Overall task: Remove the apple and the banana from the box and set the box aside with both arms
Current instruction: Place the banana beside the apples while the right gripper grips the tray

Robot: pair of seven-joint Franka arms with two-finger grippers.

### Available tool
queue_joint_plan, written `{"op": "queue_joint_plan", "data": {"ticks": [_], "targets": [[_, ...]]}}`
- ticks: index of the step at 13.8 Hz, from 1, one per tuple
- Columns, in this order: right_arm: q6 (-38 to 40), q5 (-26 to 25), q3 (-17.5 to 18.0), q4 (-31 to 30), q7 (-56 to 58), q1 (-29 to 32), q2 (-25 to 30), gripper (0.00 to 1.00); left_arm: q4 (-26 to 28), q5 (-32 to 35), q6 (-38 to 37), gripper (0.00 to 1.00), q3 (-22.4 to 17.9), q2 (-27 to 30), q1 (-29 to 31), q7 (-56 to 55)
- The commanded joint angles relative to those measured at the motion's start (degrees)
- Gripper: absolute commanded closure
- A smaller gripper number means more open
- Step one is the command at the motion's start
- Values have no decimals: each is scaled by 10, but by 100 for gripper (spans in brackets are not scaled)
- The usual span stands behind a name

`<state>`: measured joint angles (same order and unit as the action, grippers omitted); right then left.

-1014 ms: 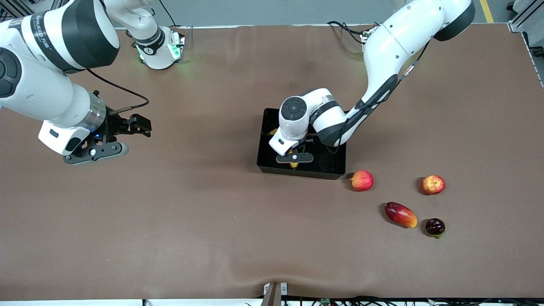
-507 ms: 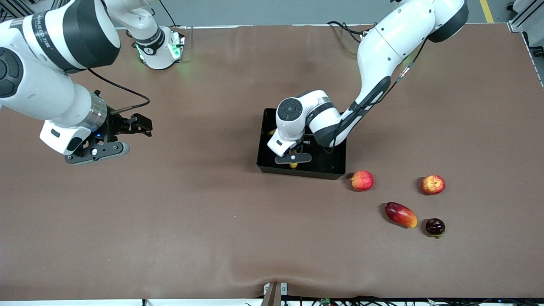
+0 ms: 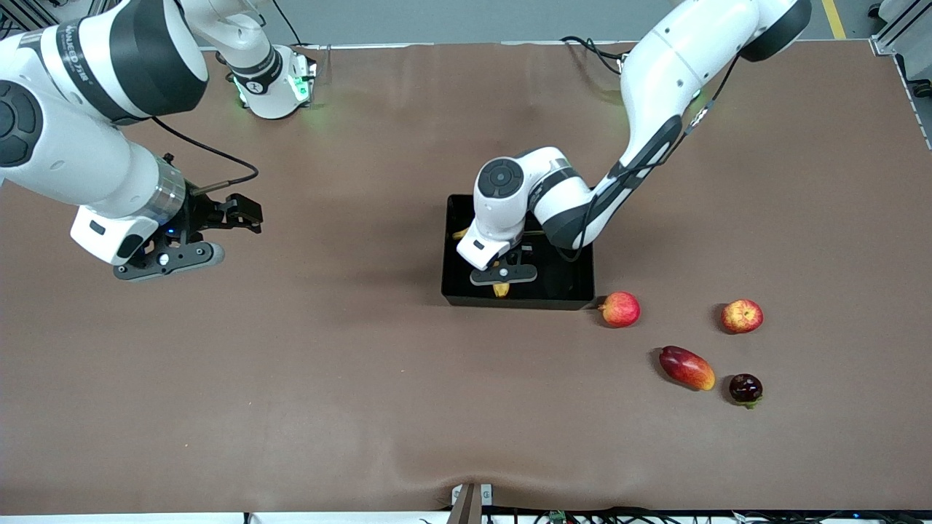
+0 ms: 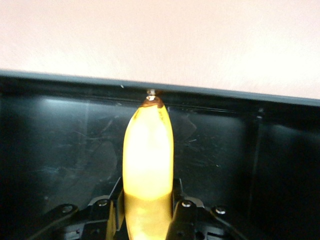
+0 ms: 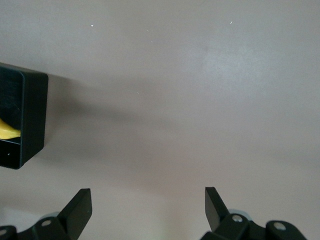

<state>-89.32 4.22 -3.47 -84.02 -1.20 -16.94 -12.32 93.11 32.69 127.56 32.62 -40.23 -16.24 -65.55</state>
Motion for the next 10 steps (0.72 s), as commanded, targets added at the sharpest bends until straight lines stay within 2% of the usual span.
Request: {"op": "queue_joint_plan", "data": {"ticks": [1,5,10], "targets": [[-2,8,-1,-10,-6,-4,10,0,9,-16,-34,100,1,68,9,-12],[-16,11,-1,-10,-18,-44,5,0,12,-41,-98,100,2,131,43,-2],[-75,11,-1,-9,-152,-120,-33,0,23,-62,-188,100,3,173,117,61]]}}
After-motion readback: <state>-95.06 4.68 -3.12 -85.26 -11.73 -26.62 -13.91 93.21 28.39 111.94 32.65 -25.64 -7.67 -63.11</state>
